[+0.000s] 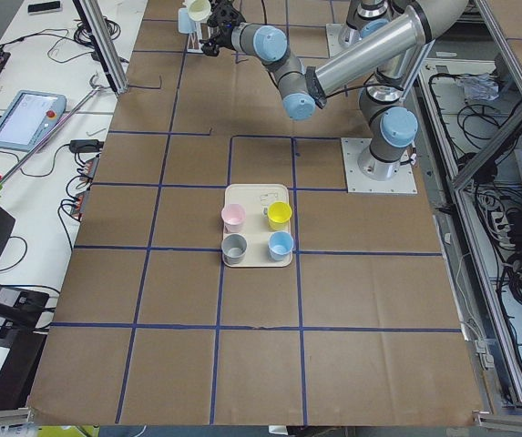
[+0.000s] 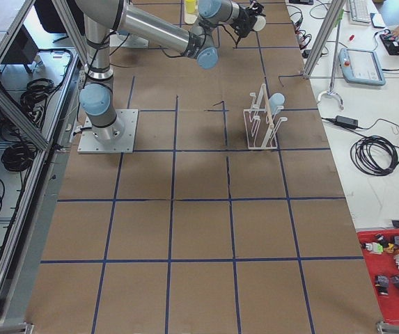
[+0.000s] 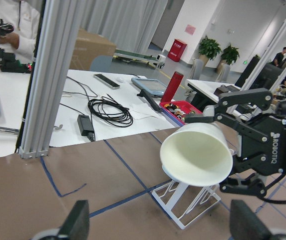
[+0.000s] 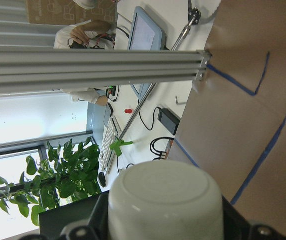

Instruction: Transfer IKEA cup to right arm and place on rack

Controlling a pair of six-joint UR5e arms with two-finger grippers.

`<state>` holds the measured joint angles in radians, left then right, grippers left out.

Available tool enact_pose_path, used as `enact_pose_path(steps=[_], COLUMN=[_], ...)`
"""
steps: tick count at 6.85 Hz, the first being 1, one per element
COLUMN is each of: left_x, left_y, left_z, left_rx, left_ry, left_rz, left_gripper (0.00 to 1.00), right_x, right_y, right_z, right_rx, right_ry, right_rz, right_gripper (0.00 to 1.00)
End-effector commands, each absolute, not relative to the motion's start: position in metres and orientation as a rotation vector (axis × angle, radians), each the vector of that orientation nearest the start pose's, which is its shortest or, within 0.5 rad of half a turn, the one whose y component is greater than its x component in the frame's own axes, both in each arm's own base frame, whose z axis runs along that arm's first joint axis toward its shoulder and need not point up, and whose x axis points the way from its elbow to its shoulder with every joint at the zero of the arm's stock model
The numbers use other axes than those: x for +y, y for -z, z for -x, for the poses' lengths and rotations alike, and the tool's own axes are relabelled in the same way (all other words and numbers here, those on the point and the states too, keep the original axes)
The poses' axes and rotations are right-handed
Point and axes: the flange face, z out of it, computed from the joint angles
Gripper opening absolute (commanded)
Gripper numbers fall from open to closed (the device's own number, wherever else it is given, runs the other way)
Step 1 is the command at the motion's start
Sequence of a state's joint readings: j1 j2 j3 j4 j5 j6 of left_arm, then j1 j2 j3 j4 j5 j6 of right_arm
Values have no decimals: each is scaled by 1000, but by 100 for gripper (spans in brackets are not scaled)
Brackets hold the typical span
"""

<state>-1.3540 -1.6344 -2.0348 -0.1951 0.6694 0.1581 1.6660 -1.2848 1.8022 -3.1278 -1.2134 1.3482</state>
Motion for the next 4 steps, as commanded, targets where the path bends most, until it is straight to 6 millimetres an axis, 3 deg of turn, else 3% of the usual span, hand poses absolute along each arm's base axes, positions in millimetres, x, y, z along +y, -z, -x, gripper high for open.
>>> enact_pose_path(steps=[1,3,4], left_x=[-548,-554,-545], left_y=[-433,-429,-428], left_z=[82,71,83], left_rx=[-2462,-2837,-3023], left_ry=[-1031,-661,-383], left_rz=[239,79,64], left_gripper=[98,98,98], right_x=[-598,-612,-620], right_y=[-415,-412,-404], right_z=[-157,-89,-52], right_rx=[2022,2242,2353], right_ry=[923,1185,1290], right_rz=[-875,-613,-479], right_gripper=[15,14,14])
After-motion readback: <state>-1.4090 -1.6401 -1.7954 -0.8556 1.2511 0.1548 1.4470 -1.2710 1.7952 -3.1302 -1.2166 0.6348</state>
